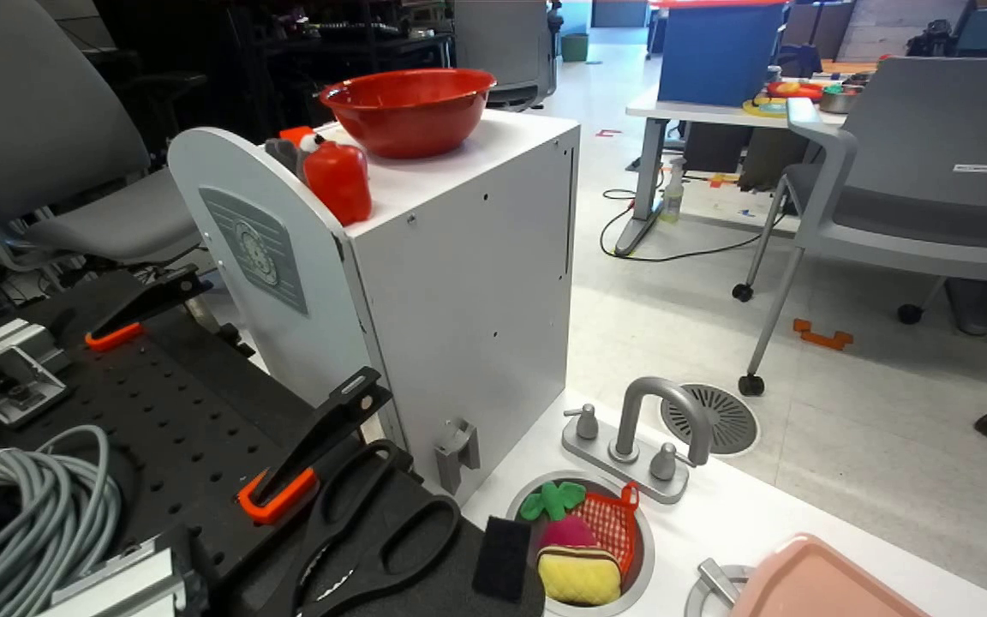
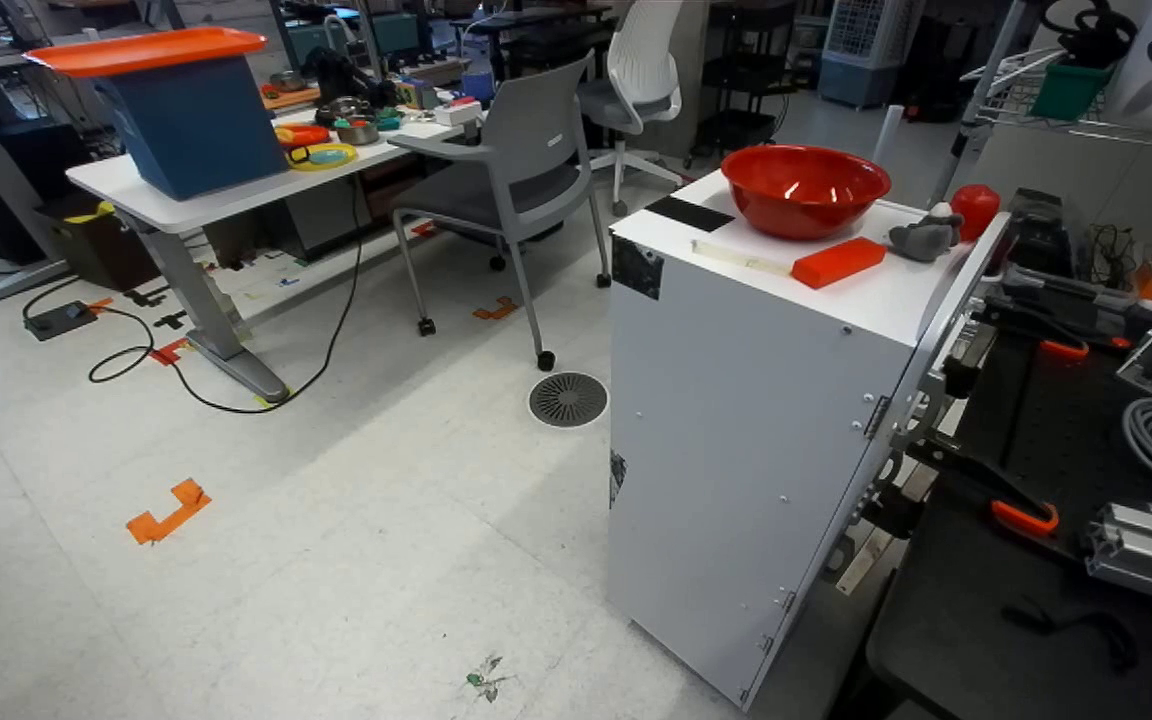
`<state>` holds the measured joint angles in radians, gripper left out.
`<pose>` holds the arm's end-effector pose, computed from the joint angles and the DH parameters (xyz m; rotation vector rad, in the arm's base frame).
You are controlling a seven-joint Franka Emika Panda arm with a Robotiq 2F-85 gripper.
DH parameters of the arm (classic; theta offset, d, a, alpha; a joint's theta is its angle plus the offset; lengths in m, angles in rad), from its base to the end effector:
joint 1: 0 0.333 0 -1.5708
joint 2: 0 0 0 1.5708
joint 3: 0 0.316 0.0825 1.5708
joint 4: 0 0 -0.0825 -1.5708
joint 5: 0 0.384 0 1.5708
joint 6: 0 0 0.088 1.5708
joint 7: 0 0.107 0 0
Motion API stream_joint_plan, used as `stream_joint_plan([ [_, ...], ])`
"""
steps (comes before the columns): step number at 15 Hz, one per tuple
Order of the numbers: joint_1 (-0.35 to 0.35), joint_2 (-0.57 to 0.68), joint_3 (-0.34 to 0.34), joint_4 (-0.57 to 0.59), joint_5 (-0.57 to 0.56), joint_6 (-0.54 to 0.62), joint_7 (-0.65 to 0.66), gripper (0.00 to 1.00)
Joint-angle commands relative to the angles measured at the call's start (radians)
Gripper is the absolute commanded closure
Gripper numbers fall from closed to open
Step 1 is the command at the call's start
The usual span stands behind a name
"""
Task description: Put the red object inside the red bowl
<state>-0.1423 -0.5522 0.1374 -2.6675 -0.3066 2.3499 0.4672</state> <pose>0.3869 -0.0069 0.4323 2.8259 -0.4157 0.4118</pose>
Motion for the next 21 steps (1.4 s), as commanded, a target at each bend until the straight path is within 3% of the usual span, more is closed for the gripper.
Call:
stream_joint_plan([
  [1, 0.018, 0.016, -0.041, 0.007, 0.119, 0.011, -0.013, 0.0],
  [5, 0.017, 0.038, -0.052, 0.014, 0.215, -0.02, -0.018, 0.0],
  [9, 0.01, 0.071, -0.056, 0.018, 0.238, -0.056, -0.029, 0.0],
  [21, 0.045, 0.069, -0.073, -0.027, 0.232, 0.092, -0.214, 0.0],
])
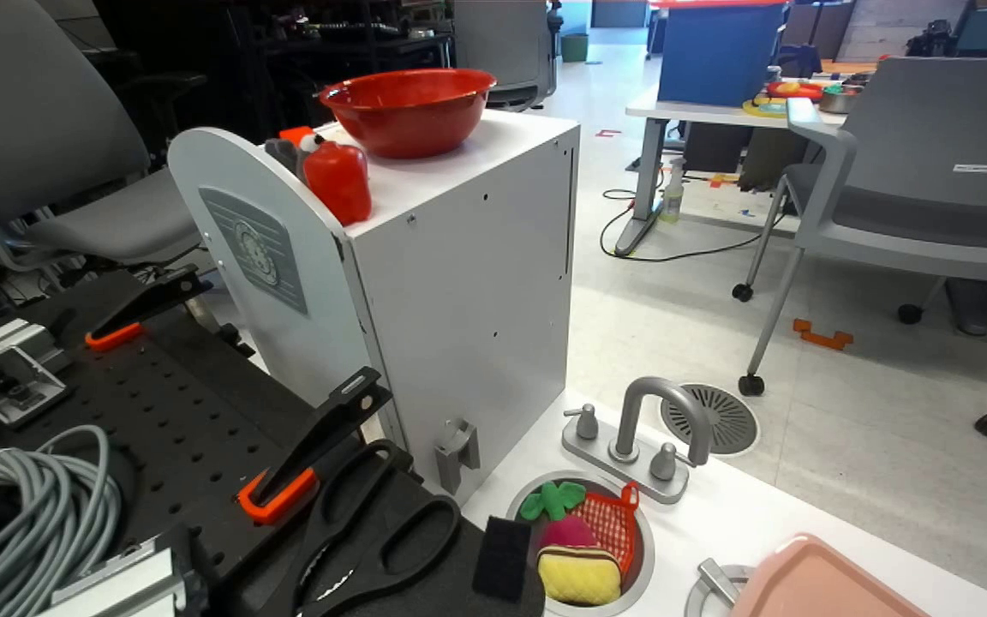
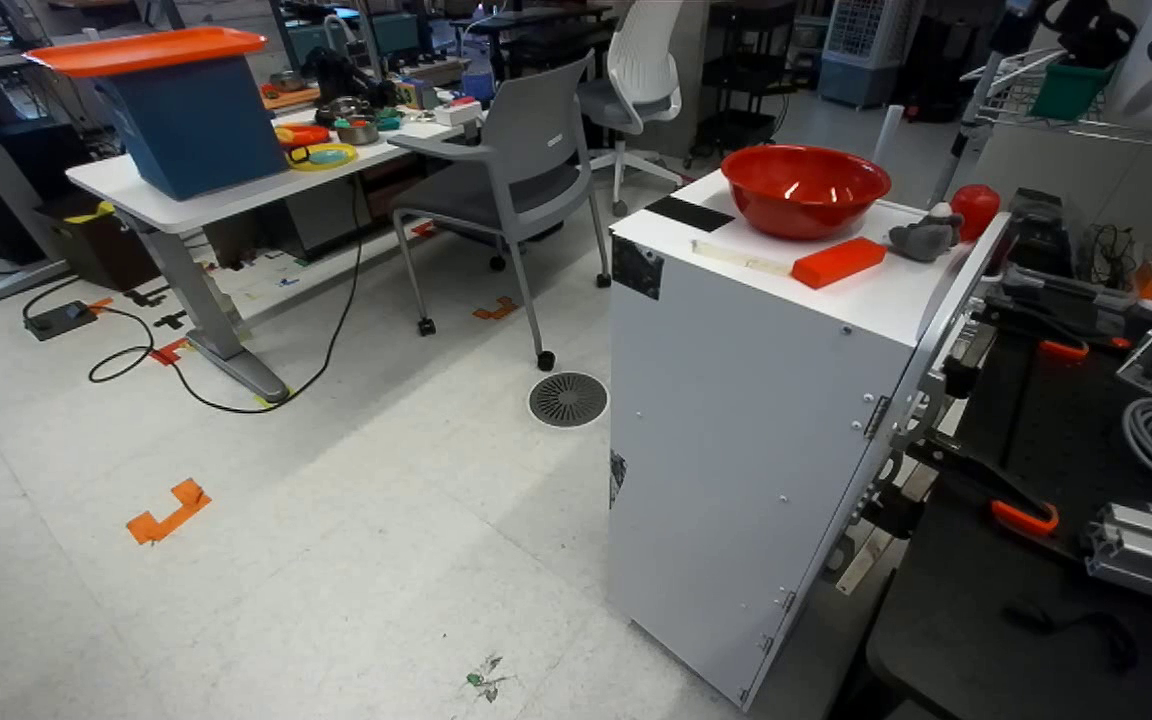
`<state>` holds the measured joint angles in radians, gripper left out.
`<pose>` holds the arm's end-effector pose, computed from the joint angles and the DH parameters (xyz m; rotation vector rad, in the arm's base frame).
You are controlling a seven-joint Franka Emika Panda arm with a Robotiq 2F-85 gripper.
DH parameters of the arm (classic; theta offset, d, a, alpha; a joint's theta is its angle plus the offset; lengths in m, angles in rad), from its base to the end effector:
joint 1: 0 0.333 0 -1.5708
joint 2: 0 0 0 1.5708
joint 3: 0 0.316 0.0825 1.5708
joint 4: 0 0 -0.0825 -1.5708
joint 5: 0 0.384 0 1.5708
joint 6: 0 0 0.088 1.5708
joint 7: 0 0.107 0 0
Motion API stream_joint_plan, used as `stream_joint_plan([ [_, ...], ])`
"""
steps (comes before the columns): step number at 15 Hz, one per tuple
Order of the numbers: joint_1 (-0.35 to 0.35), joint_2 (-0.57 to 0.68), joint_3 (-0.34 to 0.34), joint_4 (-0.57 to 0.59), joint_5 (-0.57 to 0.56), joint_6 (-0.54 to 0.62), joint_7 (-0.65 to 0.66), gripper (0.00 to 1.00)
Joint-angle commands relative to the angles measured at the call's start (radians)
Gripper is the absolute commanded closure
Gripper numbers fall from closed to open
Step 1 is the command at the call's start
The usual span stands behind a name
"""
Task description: Put the red object inside the red bowl
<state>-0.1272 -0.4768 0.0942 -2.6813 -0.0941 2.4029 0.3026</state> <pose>0.3938 -0.0148 0.4024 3.0090 -0.4216 0.3174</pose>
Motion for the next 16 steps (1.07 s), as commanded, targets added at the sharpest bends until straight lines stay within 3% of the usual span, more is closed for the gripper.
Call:
stream_joint_plan([
  [1, 0.039, -0.003, -0.036, -0.015, 0.03, 0.05, -0.063, 0.0],
  [4, 0.071, -0.012, -0.063, -0.026, 0.069, 0.069, -0.107, 0.0],
  [8, 0.093, -0.018, -0.092, -0.01, 0.163, -0.006, -0.11, 0.0],
  [16, 0.012, -0.027, -0.062, 0.029, 0.097, -0.257, 0.022, 0.0],
])
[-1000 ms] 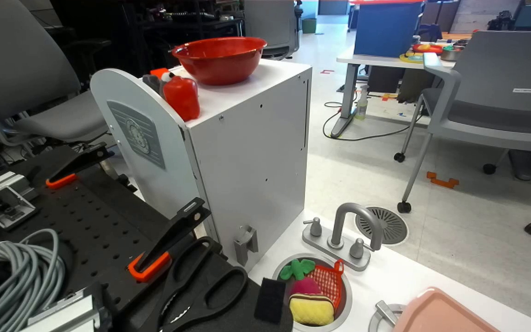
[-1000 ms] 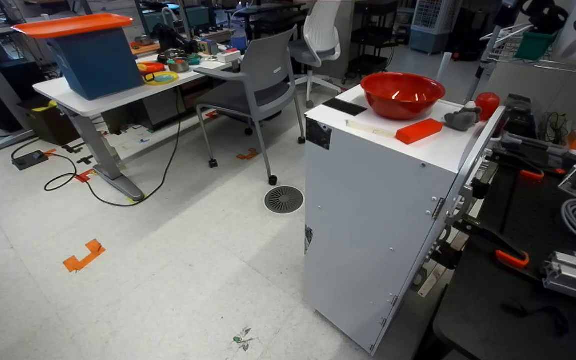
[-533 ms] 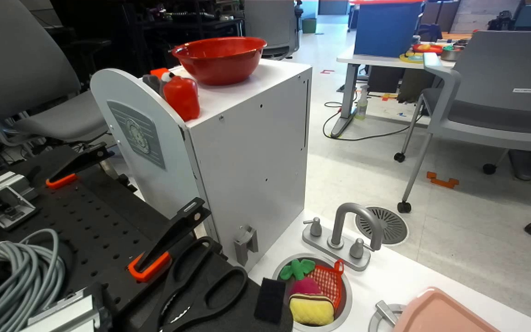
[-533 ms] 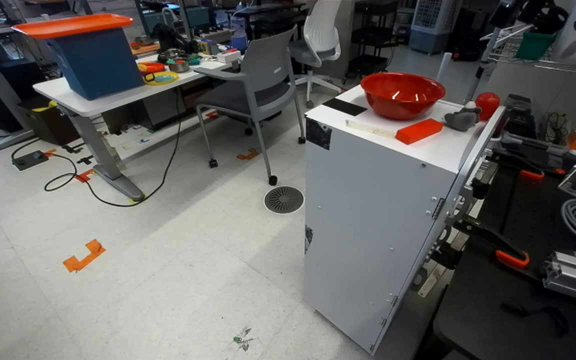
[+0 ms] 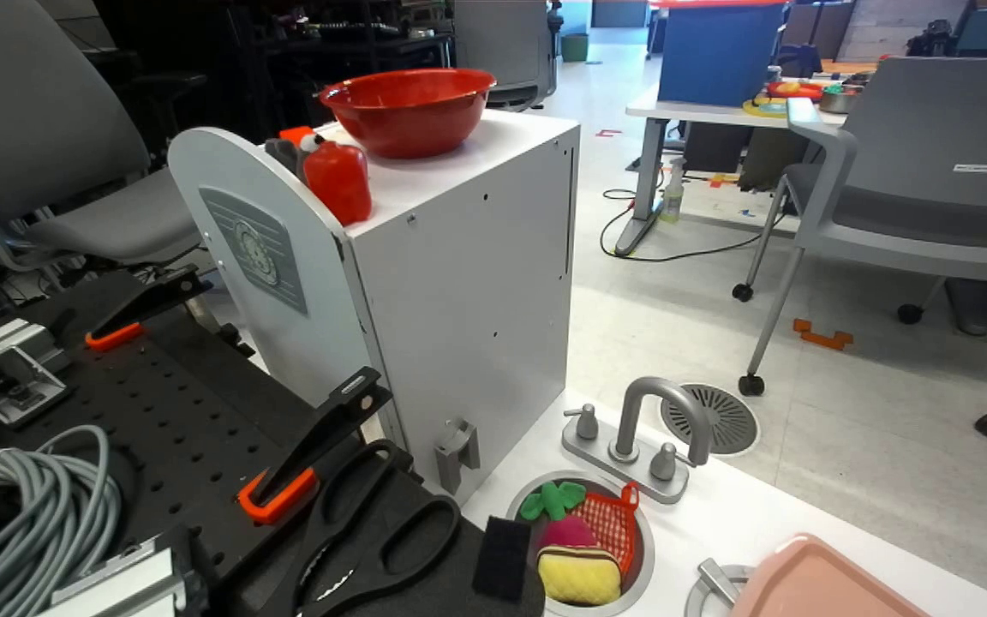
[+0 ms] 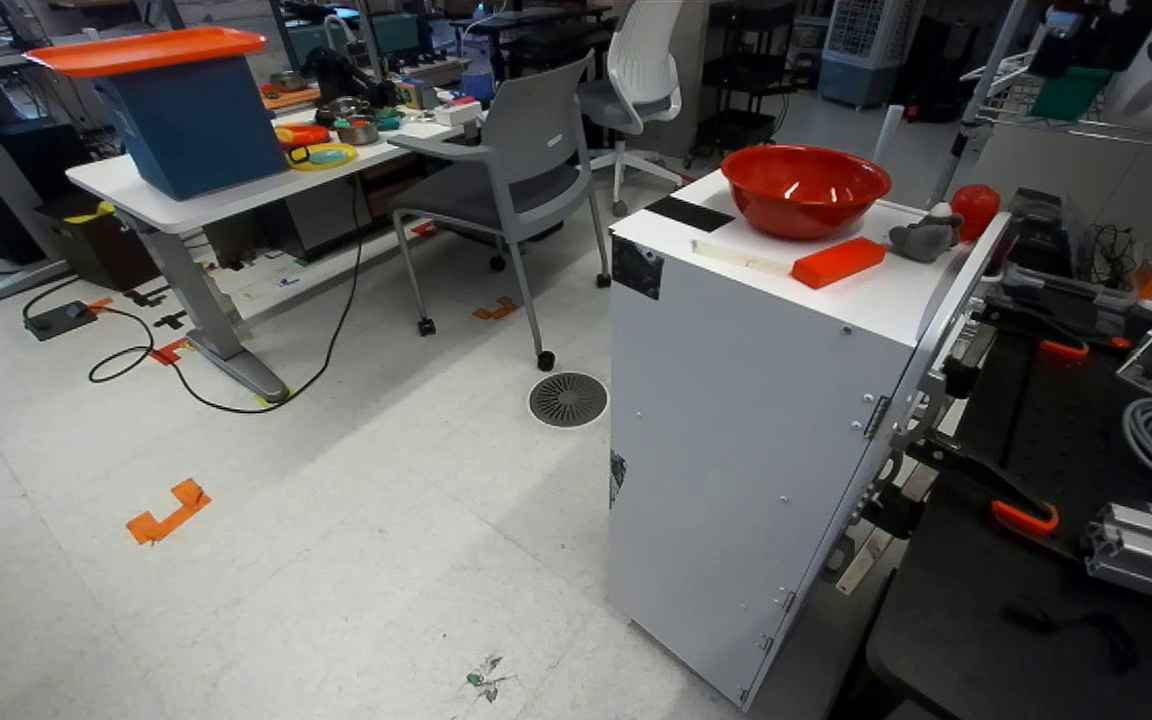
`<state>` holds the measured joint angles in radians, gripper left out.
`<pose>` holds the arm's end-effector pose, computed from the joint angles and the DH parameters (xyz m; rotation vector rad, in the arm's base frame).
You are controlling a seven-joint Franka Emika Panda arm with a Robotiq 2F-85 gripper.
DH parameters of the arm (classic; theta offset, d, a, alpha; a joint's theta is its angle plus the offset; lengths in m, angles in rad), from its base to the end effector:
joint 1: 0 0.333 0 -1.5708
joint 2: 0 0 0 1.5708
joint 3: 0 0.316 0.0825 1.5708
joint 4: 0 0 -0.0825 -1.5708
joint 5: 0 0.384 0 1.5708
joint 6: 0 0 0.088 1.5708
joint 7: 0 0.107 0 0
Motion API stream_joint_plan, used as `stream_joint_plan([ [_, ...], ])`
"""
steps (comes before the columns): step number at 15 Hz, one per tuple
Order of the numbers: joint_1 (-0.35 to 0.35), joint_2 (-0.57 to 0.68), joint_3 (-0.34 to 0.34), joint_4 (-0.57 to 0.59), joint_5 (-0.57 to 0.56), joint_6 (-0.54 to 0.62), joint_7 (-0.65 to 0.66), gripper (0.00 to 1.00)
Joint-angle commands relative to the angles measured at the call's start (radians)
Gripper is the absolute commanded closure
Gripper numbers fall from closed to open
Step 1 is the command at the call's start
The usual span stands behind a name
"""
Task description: Put the red object inside the red bowl
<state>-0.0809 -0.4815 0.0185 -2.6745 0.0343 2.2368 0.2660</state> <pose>0.3788 -0.0229 0.3914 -3.0699 0.5442 -0.0650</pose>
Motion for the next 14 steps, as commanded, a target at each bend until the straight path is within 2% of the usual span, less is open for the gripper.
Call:
stream_joint_plan([
  [1, -0.046, -0.025, 0.014, 0.025, -0.042, -0.111, 0.079, 0.0],
  [5, -0.075, -0.024, 0.004, 0.029, -0.058, -0.152, 0.11, 0.0],
  [14, -0.129, 0.011, -0.006, 0.024, -0.134, -0.11, 0.13, 0.0],
])
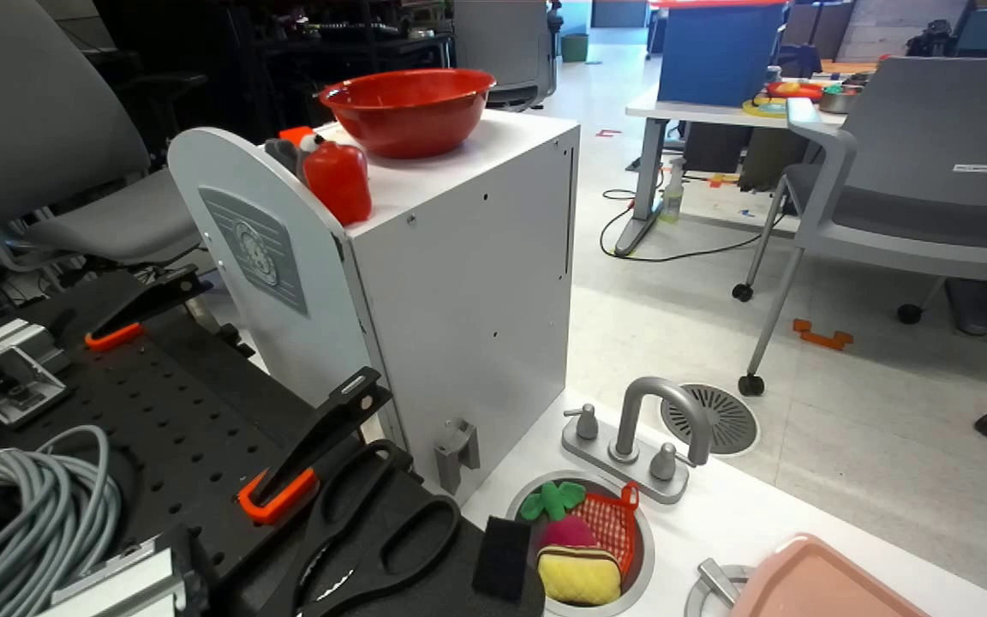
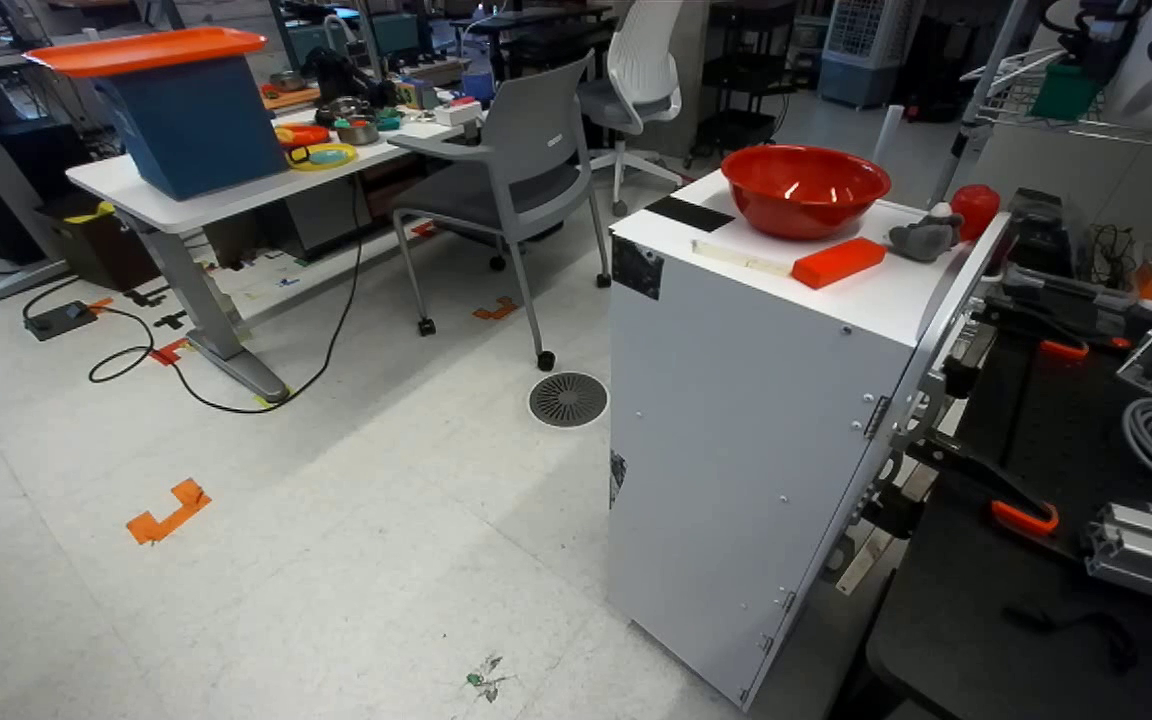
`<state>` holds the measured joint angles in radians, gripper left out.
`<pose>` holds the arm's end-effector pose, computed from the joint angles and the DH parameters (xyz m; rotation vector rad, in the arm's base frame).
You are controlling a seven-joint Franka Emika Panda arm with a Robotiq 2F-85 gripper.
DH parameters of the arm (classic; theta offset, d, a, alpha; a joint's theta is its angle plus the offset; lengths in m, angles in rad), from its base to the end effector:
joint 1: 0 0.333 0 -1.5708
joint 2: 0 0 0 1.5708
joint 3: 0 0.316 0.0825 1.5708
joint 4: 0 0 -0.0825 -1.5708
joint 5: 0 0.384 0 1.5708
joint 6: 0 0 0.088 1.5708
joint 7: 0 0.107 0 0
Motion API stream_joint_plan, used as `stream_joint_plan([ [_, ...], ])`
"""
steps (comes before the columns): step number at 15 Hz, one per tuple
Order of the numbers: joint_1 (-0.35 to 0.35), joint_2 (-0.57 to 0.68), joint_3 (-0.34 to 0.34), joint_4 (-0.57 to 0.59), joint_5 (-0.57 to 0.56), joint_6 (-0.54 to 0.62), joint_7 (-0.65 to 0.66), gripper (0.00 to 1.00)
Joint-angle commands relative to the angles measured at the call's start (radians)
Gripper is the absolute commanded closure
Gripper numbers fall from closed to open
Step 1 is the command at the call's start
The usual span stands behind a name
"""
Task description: Put the red object inside the red bowl
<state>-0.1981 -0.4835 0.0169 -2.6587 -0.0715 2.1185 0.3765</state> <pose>0.3641 -0.0703 0.3891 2.9642 -0.7899 -0.0769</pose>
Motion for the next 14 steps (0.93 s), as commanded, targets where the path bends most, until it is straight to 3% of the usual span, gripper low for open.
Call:
stream_joint_plan([
  [1, -0.017, 0.018, -0.004, 0.008, -0.038, 0.017, 0.022, 0.0],
  [14, -0.046, 0.196, -0.003, 0.054, -0.117, 0.11, 0.172, 0.0],
])
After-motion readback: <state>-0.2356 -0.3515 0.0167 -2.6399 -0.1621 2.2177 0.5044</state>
